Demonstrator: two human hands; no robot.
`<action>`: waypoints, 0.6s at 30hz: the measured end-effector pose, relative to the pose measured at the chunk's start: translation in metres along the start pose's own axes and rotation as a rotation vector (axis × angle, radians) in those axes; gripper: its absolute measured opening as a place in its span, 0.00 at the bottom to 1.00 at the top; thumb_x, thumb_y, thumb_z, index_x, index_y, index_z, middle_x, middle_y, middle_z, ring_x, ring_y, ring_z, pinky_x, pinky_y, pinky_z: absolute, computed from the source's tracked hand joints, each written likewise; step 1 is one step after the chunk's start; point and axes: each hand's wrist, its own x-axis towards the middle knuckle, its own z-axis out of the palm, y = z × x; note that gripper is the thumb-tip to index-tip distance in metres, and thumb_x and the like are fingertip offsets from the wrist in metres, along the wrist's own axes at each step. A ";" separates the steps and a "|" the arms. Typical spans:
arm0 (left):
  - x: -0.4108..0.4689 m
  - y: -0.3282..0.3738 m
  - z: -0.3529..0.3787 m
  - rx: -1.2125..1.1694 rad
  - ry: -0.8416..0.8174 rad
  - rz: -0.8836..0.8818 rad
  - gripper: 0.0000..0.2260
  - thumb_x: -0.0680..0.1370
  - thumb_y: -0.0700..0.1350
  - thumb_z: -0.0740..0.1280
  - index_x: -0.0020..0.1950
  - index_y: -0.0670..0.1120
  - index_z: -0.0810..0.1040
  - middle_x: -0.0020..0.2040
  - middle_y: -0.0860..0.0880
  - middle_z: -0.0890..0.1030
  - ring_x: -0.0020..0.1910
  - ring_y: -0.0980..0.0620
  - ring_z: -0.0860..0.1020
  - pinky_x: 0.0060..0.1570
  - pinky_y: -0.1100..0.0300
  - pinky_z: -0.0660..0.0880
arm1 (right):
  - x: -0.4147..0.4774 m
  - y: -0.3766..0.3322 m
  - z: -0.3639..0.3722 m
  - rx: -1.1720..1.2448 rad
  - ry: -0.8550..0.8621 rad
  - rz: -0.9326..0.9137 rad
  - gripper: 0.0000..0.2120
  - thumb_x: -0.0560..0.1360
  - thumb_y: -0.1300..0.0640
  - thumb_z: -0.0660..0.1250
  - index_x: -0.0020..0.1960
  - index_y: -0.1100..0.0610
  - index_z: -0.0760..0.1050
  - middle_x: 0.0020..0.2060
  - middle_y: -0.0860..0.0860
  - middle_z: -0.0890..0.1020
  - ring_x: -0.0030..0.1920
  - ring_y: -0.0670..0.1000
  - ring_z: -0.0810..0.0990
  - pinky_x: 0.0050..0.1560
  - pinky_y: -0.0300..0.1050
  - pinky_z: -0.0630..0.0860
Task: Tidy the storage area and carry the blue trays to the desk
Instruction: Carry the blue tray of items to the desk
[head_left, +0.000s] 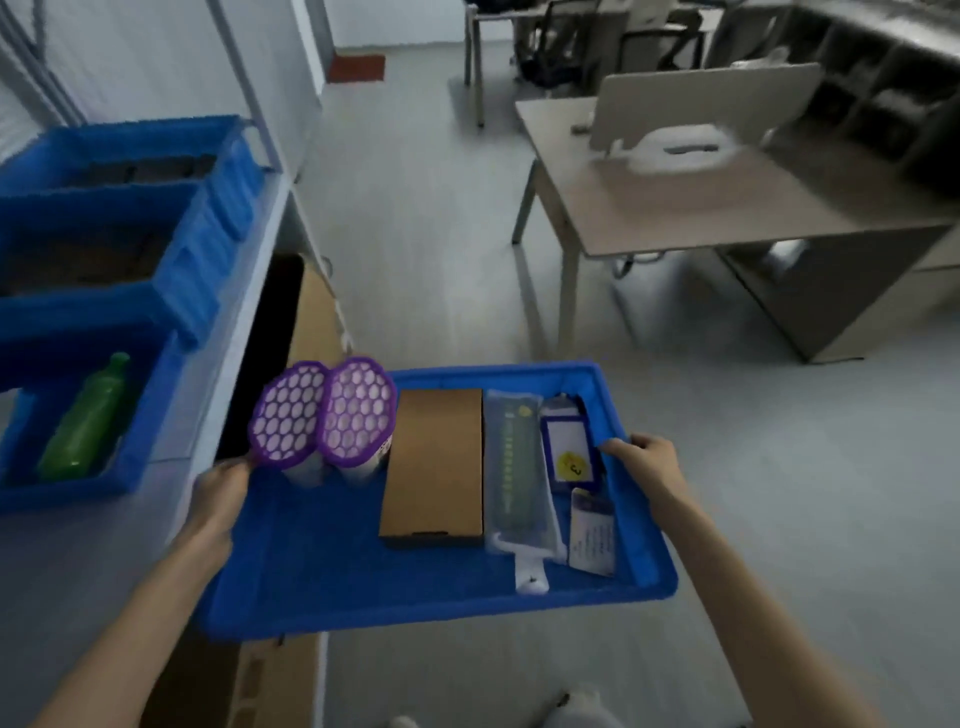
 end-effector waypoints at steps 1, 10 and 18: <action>-0.008 0.016 0.036 -0.030 -0.057 0.008 0.20 0.80 0.48 0.67 0.68 0.39 0.75 0.64 0.43 0.77 0.62 0.44 0.74 0.57 0.51 0.70 | 0.008 0.004 -0.034 0.026 0.041 0.008 0.11 0.71 0.55 0.73 0.44 0.64 0.79 0.36 0.58 0.81 0.33 0.55 0.79 0.33 0.46 0.74; -0.051 0.131 0.334 0.015 -0.462 0.062 0.22 0.71 0.55 0.69 0.61 0.46 0.81 0.59 0.46 0.83 0.58 0.45 0.80 0.62 0.43 0.76 | 0.075 0.049 -0.294 0.222 0.367 0.083 0.06 0.70 0.60 0.72 0.41 0.62 0.79 0.33 0.58 0.81 0.32 0.56 0.78 0.34 0.47 0.76; -0.115 0.235 0.616 0.154 -0.751 0.156 0.17 0.76 0.49 0.69 0.60 0.39 0.80 0.54 0.41 0.83 0.53 0.41 0.81 0.55 0.46 0.79 | 0.160 0.085 -0.458 0.343 0.654 0.204 0.07 0.71 0.60 0.73 0.40 0.63 0.78 0.34 0.59 0.79 0.32 0.56 0.76 0.32 0.45 0.72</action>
